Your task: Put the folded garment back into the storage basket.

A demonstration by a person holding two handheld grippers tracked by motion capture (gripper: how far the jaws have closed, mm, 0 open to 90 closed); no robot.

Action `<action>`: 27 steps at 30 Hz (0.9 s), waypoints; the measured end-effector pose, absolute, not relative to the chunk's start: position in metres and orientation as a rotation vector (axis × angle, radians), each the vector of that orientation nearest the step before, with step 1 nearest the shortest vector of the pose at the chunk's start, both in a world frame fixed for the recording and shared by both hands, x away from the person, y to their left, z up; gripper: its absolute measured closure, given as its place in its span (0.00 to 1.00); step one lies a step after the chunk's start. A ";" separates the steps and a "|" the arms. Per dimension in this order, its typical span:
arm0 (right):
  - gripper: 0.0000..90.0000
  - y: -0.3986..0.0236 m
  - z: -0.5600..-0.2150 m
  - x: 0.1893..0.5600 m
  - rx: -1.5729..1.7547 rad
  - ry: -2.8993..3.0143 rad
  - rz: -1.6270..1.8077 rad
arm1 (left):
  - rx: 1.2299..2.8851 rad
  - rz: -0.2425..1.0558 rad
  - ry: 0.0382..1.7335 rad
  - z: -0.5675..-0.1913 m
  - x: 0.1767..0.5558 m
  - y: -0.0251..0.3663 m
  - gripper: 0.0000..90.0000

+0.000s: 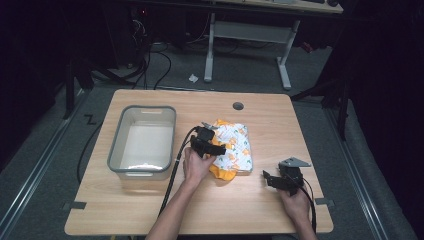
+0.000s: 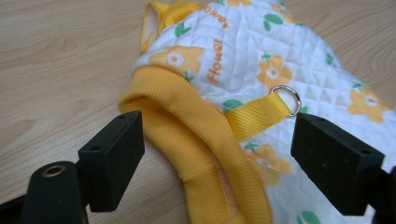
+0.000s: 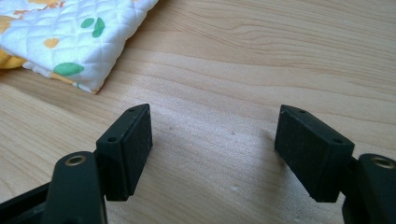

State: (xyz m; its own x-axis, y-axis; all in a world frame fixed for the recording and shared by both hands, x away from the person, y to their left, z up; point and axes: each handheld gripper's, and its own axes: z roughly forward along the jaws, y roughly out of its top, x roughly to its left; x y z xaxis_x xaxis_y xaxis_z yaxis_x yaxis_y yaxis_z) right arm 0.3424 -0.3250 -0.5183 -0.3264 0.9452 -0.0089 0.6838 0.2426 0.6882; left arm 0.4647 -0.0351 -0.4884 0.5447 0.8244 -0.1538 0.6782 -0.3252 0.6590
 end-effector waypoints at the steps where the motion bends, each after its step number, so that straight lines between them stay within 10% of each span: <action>1: 0.31 -0.325 -0.518 0.342 1.488 2.097 0.829 | 2.101 0.274 1.212 -0.490 0.467 -0.036 0.20; 13: 0.31 -0.325 -0.518 0.342 1.488 2.097 0.828 | 2.166 0.267 1.236 -0.515 0.478 -0.044 0.23; 27: 0.31 -0.325 -0.518 0.343 1.483 2.102 0.829 | 2.192 0.265 1.127 -0.512 0.468 -0.054 0.72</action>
